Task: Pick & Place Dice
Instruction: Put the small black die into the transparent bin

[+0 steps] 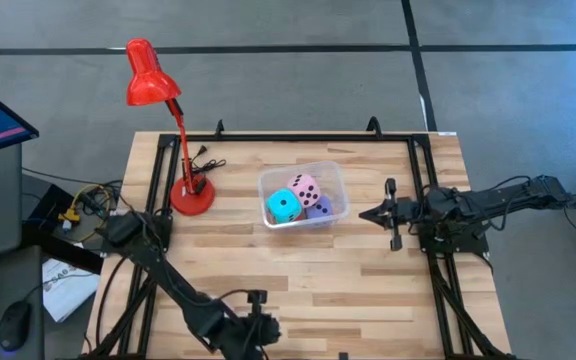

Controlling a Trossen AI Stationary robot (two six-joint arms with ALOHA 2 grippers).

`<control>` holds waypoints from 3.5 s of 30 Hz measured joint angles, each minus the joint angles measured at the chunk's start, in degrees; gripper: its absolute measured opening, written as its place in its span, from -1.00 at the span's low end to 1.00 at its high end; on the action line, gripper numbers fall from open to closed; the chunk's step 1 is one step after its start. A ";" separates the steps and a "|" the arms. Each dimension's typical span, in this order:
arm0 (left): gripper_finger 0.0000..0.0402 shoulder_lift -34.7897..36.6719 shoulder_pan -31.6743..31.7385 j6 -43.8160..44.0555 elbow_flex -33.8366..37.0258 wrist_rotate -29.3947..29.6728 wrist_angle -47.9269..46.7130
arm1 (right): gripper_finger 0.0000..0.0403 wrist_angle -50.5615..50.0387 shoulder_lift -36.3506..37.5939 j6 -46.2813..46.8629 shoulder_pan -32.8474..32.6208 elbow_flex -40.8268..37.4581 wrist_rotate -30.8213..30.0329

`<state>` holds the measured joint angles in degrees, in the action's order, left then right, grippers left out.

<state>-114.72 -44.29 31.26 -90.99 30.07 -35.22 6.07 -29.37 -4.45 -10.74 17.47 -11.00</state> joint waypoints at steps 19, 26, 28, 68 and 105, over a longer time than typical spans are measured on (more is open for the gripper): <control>-0.83 -2.85 1.64 11.41 -2.91 -15.55 -9.95 | -0.97 0.39 -1.11 -0.02 0.02 0.02 -1.05; -0.35 -2.81 1.64 11.97 1.75 -15.59 -8.08 | -0.97 0.39 -1.11 -0.02 0.02 0.02 -1.05; -0.20 -2.79 1.64 13.93 2.66 -15.67 -7.26 | -0.97 0.39 -1.11 -0.02 0.02 0.02 -1.05; -0.02 -2.53 0.66 20.41 16.68 -17.51 13.64 | -0.97 0.37 -1.11 -0.02 0.00 0.02 -1.05; -0.72 -2.72 0.89 19.93 16.84 -15.65 12.44 | -0.97 0.37 -1.11 -0.04 0.00 0.02 -1.05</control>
<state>-117.45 -43.40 51.19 -74.15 14.42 -22.79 6.44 -30.48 -4.49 -10.74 17.50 -12.05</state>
